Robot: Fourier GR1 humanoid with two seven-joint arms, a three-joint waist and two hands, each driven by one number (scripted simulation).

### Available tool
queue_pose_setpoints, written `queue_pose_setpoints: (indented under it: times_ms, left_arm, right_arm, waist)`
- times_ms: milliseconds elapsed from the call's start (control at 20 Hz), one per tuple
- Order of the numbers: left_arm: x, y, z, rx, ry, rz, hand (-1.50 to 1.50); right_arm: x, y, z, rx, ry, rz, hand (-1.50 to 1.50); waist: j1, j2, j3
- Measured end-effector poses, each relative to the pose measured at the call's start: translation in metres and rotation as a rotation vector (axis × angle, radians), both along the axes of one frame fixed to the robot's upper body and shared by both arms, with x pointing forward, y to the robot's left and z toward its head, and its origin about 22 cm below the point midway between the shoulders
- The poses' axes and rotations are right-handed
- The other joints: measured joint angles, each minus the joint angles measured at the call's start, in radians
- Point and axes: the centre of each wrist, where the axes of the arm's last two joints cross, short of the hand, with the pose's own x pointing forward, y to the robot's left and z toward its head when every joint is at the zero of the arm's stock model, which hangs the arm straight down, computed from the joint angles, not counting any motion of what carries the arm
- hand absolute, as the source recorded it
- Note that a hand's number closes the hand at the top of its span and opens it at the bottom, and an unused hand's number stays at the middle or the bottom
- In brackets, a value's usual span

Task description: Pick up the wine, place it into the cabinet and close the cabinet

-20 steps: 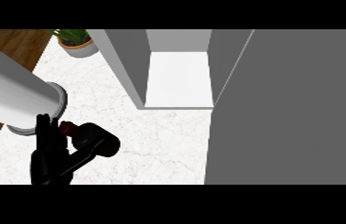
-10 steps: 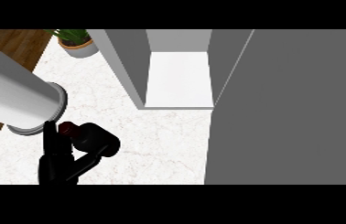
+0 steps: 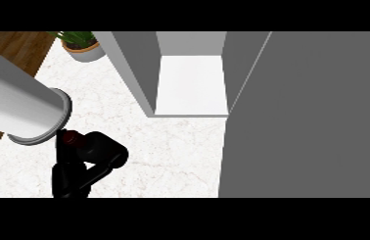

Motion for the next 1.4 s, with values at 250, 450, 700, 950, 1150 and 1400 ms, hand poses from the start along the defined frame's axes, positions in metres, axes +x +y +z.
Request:
queue_pose_setpoints:
  times_ms: [250, 450, 700, 950, 1150, 1400]
  left_arm:
    - [0.006, 0.002, -0.010, -0.023, 0.000, -0.015, -1.50]
    - [0.008, 0.003, -0.012, -0.028, -0.007, -0.021, -1.50]
    - [0.013, -0.001, -0.022, -0.046, -0.026, -0.013, -1.50]
    - [0.018, -0.004, -0.033, -0.087, -0.070, -0.040, 1.50]
    - [0.021, -0.008, -0.033, -0.090, -0.093, -0.099, 1.50]
    - [0.030, -0.012, -0.036, -0.006, -0.081, -0.161, 1.50]
  right_arm:
    - [0.001, -0.003, -0.001, -0.009, -0.015, -0.012, -1.50]
    - [0.001, -0.002, -0.003, -0.008, -0.017, -0.007, -1.50]
    - [0.002, 0.001, 0.000, -0.001, -0.018, -0.001, -1.50]
    - [0.002, 0.001, 0.001, -0.006, -0.004, -0.001, -1.50]
    - [0.002, 0.000, -0.001, -0.001, -0.007, -0.006, -1.50]
    - [0.003, -0.004, -0.001, -0.013, -0.008, -0.018, -1.50]
  waist:
    - [0.000, 0.001, 0.000]
    - [0.002, 0.000, 0.000]
    - [0.001, 0.000, 0.000]
    - [0.000, 0.000, 0.000]
    - [0.001, 0.000, 0.000]
    - [-0.002, 0.000, 0.000]
